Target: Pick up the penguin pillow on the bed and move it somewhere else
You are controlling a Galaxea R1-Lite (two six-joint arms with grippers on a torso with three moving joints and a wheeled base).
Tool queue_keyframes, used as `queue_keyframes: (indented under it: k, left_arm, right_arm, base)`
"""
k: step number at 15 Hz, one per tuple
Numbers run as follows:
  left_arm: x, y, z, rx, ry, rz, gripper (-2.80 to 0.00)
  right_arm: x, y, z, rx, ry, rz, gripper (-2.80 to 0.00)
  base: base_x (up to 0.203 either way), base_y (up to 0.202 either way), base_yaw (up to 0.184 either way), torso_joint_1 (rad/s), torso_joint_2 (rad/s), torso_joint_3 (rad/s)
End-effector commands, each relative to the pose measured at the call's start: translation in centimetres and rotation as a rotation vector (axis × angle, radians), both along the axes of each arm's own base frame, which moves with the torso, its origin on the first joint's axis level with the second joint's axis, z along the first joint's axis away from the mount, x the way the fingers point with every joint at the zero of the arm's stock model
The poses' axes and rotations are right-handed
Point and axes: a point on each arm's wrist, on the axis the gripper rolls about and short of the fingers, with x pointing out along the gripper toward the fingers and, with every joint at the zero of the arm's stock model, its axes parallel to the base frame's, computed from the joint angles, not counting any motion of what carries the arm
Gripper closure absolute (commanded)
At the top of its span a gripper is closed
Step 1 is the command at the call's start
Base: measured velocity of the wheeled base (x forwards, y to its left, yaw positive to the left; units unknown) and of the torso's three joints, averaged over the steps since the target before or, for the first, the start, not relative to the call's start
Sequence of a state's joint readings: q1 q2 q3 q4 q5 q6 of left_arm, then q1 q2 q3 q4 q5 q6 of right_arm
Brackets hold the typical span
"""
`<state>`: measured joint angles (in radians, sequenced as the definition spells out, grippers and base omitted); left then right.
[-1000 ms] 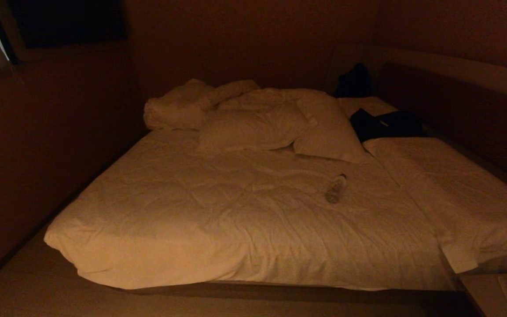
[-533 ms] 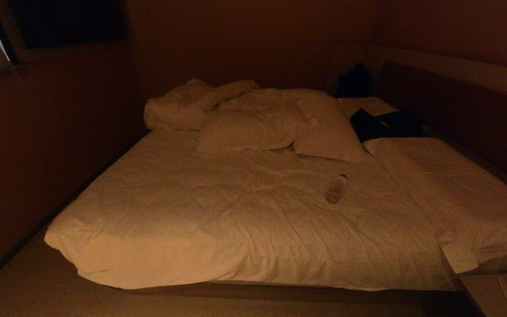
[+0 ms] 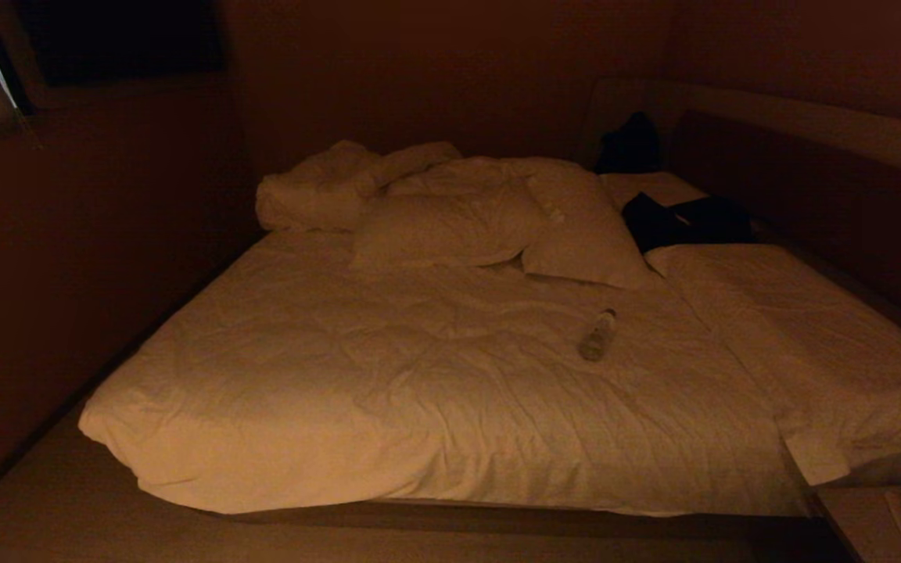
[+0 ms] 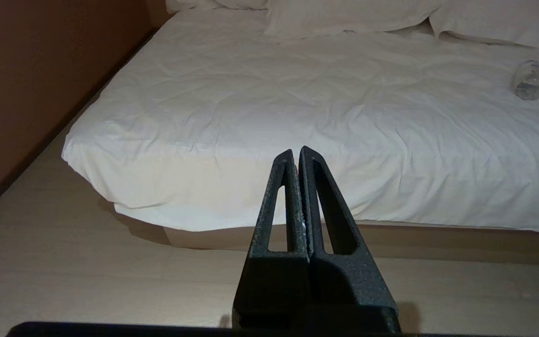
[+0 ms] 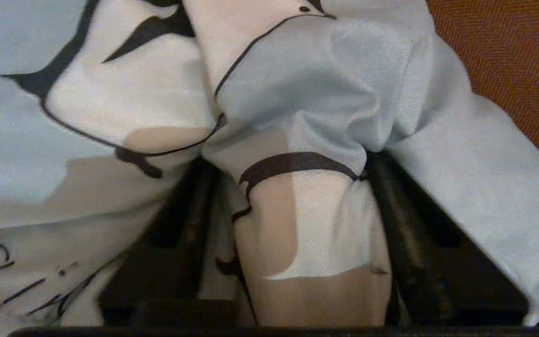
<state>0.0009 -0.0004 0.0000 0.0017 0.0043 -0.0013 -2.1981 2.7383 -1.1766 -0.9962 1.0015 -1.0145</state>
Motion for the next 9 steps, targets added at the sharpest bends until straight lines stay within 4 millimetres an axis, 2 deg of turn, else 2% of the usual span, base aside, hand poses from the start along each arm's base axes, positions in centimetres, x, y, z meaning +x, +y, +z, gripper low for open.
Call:
queue_keyframes:
  k: [1,9]
  left_arm:
    - [0.0,0.0,0.0,0.0,-0.001,0.001,0.0]
    - [0.0,0.0,0.0,0.0,-0.001,0.001,0.0]
  right_arm:
    - [0.0,0.0,0.1,-0.009,0.004,0.008,-2.8]
    - [-0.7,0.1,1.4,-0.033,0.013,-0.001,-2.8]
  base:
    - [0.0,0.0,0.0,0.0,0.0,0.0]
    - [0.0,0.0,0.0,0.0,0.0,0.0]
